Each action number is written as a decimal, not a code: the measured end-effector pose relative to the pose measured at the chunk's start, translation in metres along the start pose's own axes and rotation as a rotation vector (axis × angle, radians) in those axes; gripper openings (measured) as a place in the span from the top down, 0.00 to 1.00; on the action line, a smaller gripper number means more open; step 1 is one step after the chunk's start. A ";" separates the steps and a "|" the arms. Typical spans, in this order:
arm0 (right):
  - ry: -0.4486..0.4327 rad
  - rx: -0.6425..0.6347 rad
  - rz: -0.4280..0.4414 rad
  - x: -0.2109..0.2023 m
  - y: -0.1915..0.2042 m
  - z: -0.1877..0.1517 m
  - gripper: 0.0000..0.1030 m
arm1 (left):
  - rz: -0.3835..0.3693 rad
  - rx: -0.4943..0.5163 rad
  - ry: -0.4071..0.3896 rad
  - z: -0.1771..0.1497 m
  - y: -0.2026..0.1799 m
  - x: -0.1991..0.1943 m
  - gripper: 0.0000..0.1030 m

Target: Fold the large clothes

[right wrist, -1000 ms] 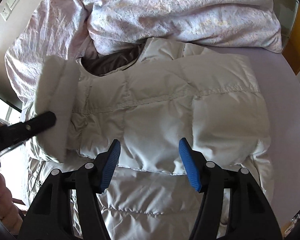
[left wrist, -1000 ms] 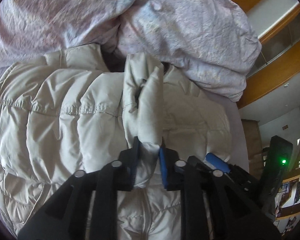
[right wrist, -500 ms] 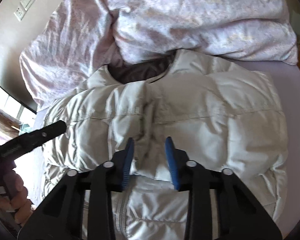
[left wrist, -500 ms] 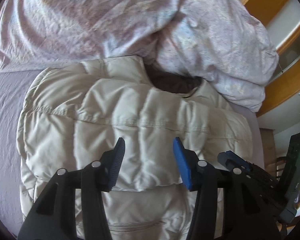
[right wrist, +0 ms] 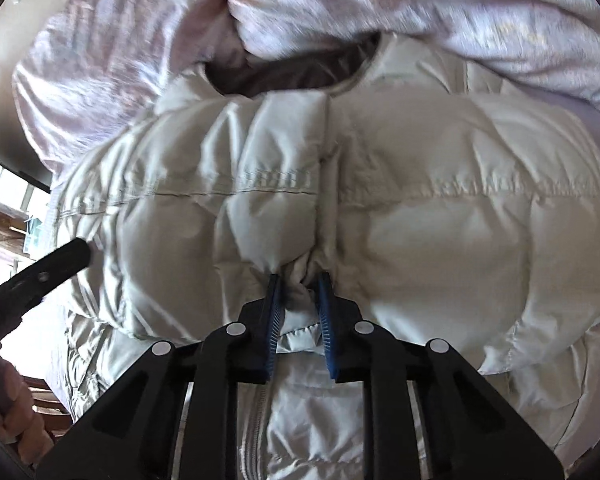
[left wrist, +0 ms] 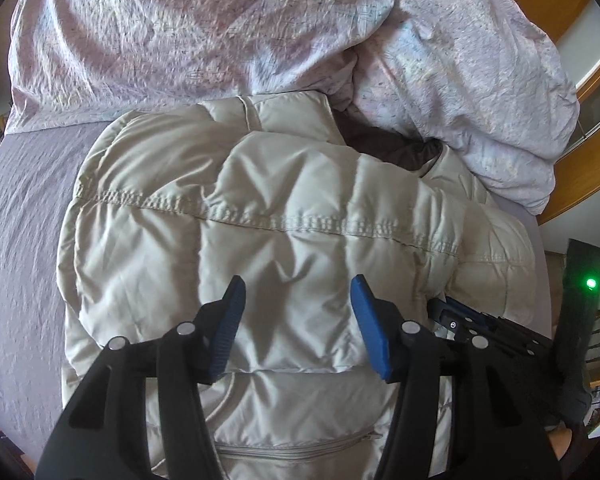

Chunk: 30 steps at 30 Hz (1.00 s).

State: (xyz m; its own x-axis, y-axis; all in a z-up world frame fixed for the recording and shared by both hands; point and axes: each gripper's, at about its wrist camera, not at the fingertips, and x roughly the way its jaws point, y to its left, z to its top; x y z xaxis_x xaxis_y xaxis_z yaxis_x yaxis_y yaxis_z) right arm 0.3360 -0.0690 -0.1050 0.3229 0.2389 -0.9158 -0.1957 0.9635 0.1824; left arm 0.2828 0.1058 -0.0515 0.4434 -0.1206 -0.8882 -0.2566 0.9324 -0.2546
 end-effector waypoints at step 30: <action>0.113 0.046 0.157 -0.066 -0.105 -0.054 0.27 | 0.157 0.059 0.080 -0.086 0.104 -0.043 0.23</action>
State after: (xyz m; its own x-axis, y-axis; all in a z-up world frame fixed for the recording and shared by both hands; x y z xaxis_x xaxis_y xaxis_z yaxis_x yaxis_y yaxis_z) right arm 0.2851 -0.1925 -0.0832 0.1854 0.3743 -0.9086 -0.1922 0.9206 0.3400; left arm 0.1634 0.1788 -0.0721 0.3314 0.0032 -0.9435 -0.2649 0.9601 -0.0898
